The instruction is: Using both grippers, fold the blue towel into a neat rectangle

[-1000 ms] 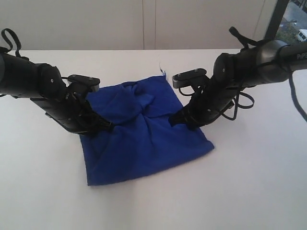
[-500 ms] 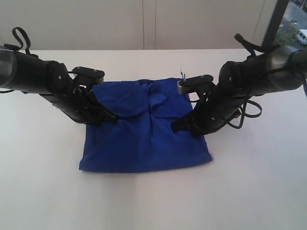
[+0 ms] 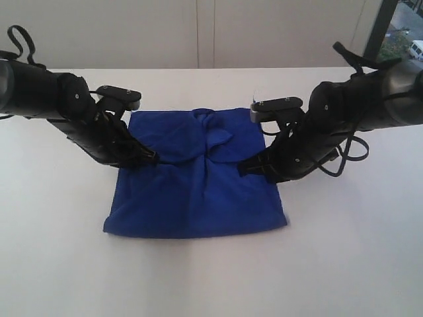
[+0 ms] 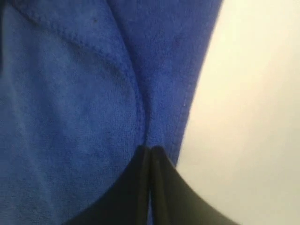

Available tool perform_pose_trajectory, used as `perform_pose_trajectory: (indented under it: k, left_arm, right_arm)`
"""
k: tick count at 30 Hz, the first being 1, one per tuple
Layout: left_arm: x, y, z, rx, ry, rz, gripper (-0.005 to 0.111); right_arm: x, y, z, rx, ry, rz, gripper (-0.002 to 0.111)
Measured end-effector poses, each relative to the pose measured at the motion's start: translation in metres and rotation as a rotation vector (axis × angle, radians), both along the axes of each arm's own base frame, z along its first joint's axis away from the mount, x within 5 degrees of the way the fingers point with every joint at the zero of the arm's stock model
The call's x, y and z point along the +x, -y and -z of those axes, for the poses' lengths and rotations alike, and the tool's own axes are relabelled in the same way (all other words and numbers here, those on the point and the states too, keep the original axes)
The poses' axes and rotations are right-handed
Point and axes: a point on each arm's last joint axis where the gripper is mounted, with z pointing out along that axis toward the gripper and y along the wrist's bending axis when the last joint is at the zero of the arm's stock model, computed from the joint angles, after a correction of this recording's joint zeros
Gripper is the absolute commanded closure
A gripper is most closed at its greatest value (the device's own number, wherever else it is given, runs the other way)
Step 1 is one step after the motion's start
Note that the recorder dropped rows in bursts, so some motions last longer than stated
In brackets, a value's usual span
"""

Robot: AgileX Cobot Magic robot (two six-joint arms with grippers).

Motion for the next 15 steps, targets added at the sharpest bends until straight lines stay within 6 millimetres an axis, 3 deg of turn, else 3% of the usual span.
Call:
perform_pose_trajectory:
  k: [8, 15]
  left_arm:
    - [-0.013, -0.006, -0.051, -0.028, 0.076, 0.017, 0.107]
    - [-0.027, -0.011, -0.080, -0.043, 0.089, 0.025, 0.107]
  right_arm:
    - [0.000, 0.000, -0.036, 0.046, 0.089, 0.014, 0.108]
    - [0.012, 0.012, -0.065, 0.147, 0.111, 0.081, 0.108]
